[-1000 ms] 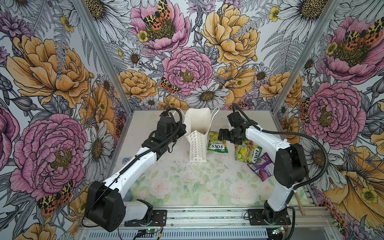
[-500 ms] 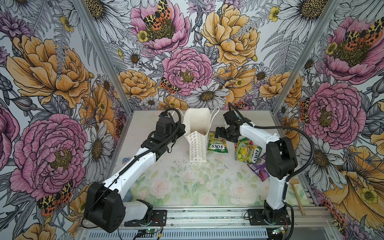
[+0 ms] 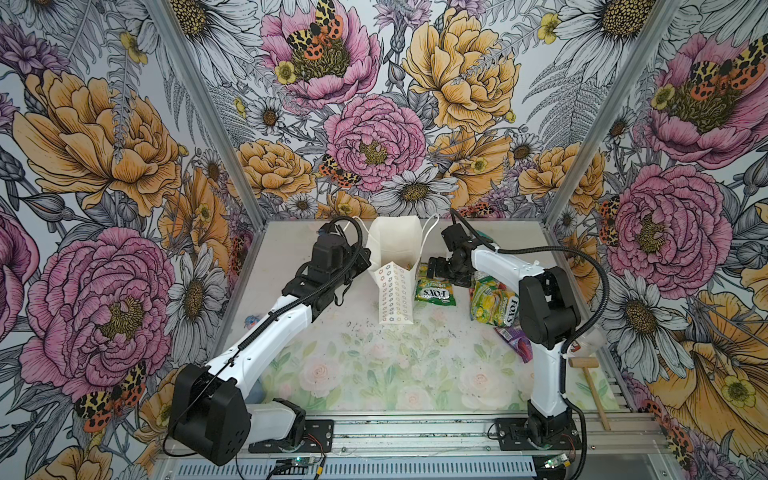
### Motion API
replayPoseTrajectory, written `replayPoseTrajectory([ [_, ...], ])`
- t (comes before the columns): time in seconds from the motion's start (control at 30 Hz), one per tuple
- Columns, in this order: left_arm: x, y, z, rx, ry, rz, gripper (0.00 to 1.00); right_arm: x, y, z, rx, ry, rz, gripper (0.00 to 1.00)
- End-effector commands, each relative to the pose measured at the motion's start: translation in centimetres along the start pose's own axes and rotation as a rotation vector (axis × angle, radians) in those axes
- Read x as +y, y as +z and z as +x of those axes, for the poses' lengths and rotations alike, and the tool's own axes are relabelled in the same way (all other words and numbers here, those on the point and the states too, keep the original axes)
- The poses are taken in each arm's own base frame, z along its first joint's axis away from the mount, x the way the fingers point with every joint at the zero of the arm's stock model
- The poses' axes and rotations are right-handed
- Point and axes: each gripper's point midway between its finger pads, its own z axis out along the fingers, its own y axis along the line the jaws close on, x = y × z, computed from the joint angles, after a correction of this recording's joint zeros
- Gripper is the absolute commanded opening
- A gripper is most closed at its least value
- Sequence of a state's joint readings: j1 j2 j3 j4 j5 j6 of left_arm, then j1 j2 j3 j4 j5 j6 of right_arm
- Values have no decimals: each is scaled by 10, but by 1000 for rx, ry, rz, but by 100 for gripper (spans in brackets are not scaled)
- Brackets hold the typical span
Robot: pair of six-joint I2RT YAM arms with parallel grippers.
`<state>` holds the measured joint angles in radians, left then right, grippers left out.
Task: Place the snacks into the paper bag
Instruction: 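Lower the right gripper onto the green FOX'S packet and close on it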
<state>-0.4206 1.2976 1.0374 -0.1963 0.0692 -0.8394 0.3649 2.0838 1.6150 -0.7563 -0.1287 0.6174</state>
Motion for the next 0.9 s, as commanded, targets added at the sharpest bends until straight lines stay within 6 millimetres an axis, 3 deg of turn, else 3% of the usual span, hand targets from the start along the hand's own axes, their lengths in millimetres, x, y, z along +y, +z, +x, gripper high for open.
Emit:
replayPoseTrajectory([
  [0.0,-1,0,-1,1,-10,14,0,-1,9,-10,-22,1,6,100],
  [0.2,0,1,0,1,-12,14,0,-8,31,1,30,-2,21,100],
  [0.4,0,1,0,1,-12,14,0,-15,45,13,66,-4,36,90],
  [0.6,1,2,0,2,-12,13,0,-23,43,16,58,-6,64,83],
  [0.87,1,3,0,-1,-21,15,0,-20,31,12,29,-15,55,61],
])
